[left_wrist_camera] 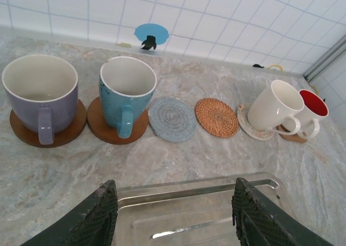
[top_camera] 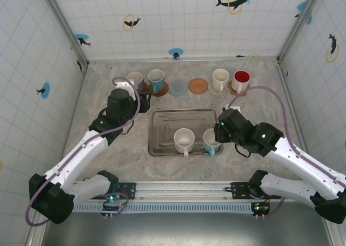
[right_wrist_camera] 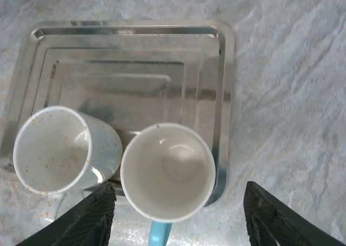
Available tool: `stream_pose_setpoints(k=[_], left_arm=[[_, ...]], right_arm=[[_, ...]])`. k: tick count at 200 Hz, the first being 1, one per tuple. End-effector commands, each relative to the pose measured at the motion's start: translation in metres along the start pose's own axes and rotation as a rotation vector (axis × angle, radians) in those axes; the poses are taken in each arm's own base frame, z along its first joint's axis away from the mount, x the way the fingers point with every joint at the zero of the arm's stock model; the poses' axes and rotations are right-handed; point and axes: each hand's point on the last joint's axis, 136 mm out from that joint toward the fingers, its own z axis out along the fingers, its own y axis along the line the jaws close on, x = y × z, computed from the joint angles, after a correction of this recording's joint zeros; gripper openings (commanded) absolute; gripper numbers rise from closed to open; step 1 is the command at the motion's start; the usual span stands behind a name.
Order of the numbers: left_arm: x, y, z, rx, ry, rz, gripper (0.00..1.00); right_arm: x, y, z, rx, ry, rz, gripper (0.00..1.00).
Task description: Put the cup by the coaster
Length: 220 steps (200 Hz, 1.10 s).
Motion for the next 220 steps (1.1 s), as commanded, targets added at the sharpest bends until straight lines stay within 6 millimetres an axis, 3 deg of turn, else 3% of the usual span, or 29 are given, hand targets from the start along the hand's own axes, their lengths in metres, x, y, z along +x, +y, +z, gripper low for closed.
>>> stream_pose_setpoints(k=[1,52,220], left_arm=[[-0.007,-0.001,-0.006,0.003,-0.035,0.014,0.57],[-0.006,0.0,-0.006,0.0,-0.037,0.016,0.58],[0.001,-0.002,0.006,0.01,-0.002,0.022,0.58]], right_arm=[[0.028,-0.011,0.004,0.037,0.06,0.062,0.64],[0.054,-0.009,0.016,0.012,0.082,0.123,0.64],[0.088,0.018,0.052,-0.058,0.154,0.15,0.64]])
